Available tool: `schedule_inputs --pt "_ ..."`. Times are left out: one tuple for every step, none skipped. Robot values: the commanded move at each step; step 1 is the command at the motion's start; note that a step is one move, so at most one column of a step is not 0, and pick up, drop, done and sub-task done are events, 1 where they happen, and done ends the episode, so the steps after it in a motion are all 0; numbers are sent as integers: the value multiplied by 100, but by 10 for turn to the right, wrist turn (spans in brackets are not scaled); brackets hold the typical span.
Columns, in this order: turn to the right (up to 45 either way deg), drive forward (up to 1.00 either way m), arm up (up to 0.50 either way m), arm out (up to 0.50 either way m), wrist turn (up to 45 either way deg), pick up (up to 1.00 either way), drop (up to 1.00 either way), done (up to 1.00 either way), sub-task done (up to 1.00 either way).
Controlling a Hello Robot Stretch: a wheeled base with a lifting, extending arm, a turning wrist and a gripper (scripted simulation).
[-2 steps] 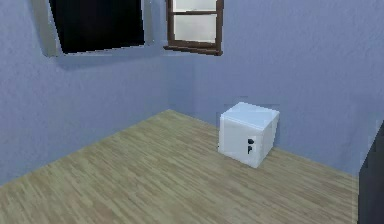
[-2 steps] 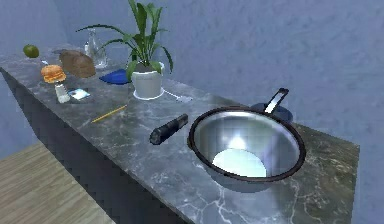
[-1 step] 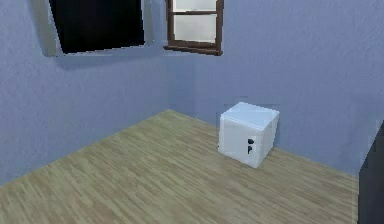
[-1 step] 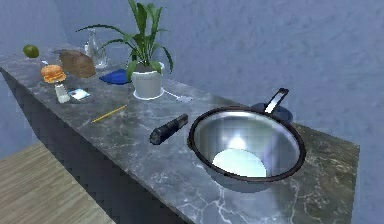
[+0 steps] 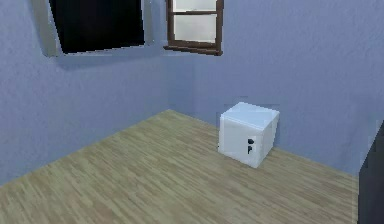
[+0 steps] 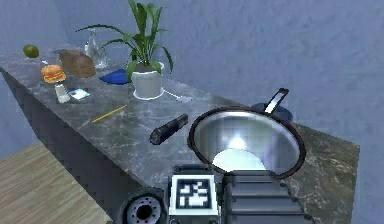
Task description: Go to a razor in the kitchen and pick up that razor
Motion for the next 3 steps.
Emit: schedule_inputs --pt "0 0 0 30 0 0 0 0 0" --pt "0 0 0 0 450 0 0 0 0" --pt "0 0 0 0 450 0 0 0 0"
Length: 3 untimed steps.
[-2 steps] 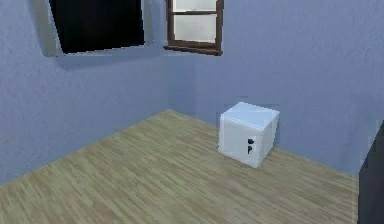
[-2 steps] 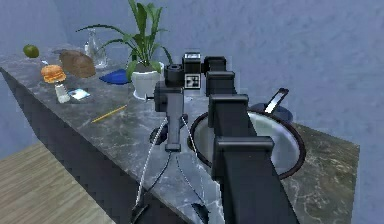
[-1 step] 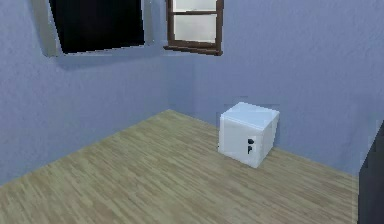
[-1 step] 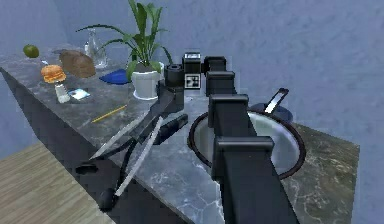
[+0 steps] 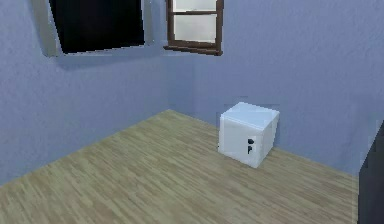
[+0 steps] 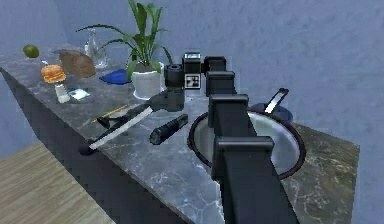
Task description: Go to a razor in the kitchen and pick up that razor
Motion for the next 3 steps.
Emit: schedule_inputs --pt "0 0 0 0 450 0 0 0 0" --pt "0 0 0 0 150 0 0 0 0" --pt "0 0 -14 0 0 0 0 0 0"
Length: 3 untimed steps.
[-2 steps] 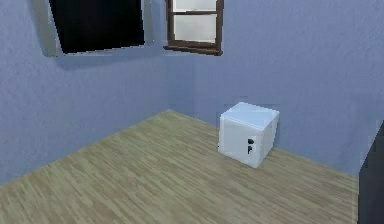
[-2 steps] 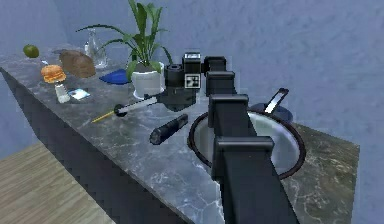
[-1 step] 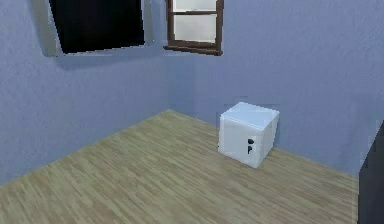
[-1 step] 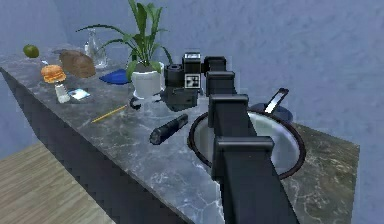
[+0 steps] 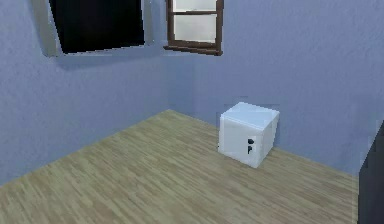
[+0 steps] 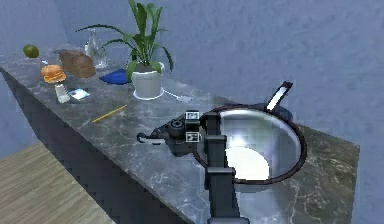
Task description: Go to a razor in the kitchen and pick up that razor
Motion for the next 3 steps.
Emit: schedule_inputs --pt "0 0 0 0 0 100 0 0 0" --pt "0 0 10 0 0 0 0 0 0" --pt "0 0 0 0 0 0 0 100 0"
